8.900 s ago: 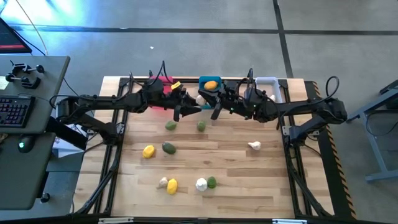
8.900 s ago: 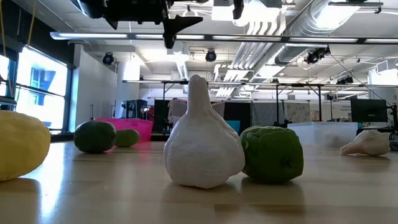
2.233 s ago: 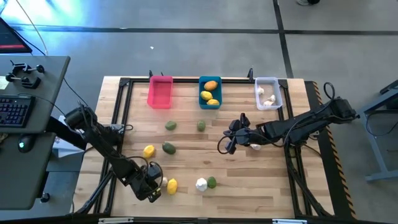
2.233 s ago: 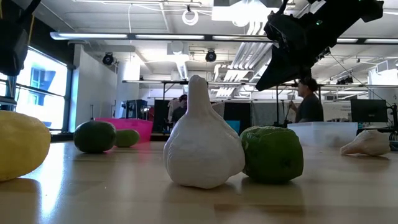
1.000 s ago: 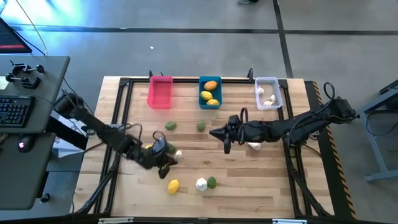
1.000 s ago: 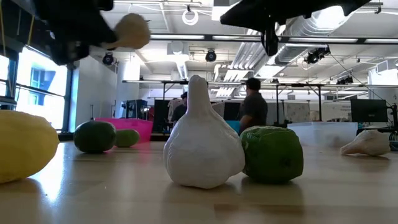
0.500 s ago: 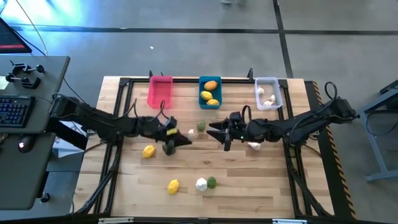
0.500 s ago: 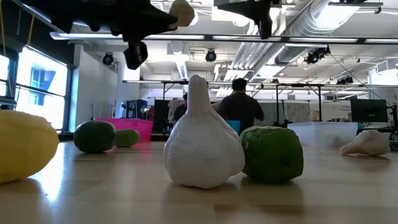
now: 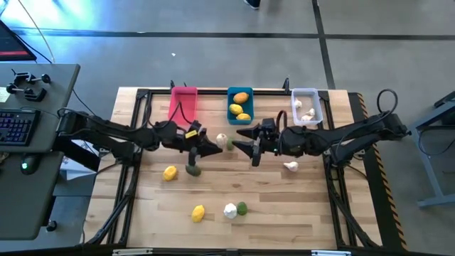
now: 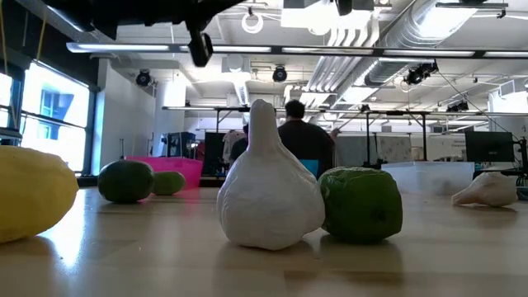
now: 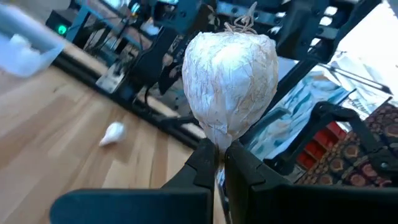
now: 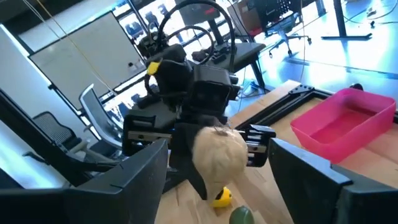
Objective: Sort produce into baskets
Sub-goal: Put the garlic into the white bin
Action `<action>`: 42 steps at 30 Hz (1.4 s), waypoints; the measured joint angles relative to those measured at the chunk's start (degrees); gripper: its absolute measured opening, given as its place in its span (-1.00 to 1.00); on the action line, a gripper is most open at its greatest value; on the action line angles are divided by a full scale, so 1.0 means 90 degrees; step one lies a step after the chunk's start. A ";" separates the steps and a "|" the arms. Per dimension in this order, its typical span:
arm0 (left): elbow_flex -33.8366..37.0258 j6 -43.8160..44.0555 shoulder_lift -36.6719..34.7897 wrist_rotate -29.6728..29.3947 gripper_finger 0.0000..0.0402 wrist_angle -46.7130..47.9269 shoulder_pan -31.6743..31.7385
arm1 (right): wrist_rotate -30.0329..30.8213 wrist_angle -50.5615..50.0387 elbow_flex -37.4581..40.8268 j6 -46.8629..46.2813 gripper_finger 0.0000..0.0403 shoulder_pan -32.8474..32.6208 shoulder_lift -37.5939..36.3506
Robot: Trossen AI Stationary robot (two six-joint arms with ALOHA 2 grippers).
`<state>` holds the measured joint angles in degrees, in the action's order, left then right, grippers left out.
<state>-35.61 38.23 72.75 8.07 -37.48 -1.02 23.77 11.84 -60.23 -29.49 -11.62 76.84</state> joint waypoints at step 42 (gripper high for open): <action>-0.1200 -0.0479 0.0000 -0.0025 -1.00 0.1169 0.0213 | -0.1924 0.0505 -0.0394 0.0124 0.58 0.0835 0.0569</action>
<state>-46.41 33.91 72.75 7.85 -26.96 0.90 6.45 16.38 -63.77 -28.37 -4.10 81.96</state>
